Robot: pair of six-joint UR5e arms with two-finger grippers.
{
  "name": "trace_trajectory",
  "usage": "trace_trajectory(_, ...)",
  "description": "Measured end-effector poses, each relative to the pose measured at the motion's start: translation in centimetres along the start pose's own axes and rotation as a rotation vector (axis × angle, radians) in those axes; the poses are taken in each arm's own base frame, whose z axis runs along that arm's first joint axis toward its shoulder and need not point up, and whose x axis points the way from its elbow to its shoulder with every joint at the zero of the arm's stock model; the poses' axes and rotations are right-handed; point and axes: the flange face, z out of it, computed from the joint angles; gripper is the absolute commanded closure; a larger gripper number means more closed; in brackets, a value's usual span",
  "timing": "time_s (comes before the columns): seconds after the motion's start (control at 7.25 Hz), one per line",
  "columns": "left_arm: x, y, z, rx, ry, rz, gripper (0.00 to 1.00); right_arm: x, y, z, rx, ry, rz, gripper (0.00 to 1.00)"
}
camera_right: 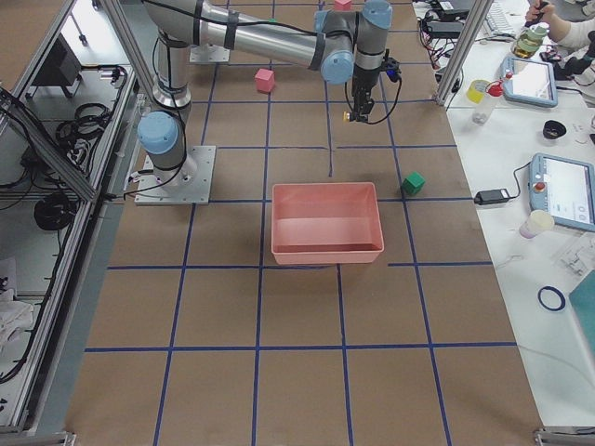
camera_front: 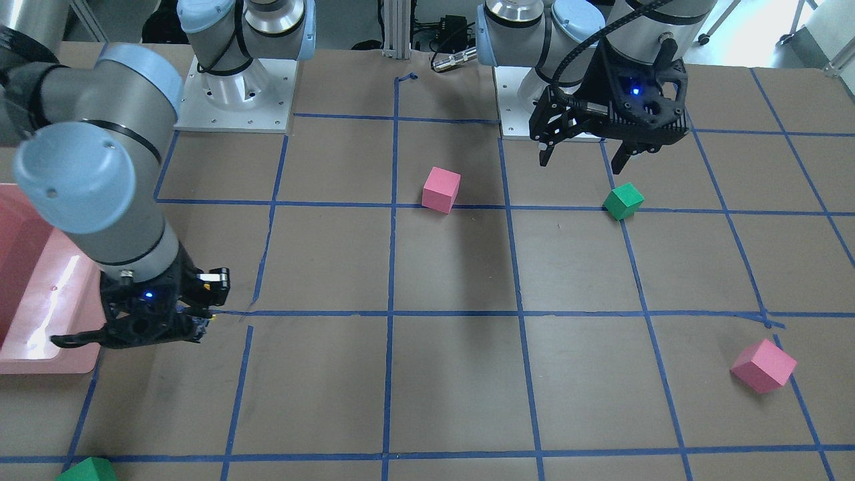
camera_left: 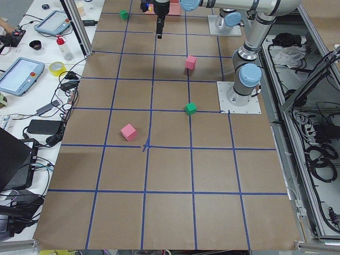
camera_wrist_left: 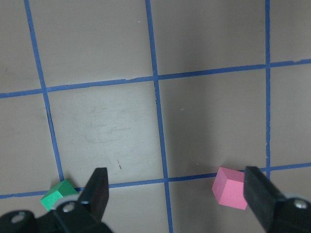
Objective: Align button upright
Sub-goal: 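Carry the switch to the table center and lower it with the right gripper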
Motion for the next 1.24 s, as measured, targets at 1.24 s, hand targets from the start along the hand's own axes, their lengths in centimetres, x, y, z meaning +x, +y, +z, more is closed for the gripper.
trace_trajectory(1.24, 0.0, 0.0, 0.1, -0.001, 0.000, 0.010, 0.00, -21.9, -7.3, 10.5, 0.030, -0.204, -0.102, 1.00)
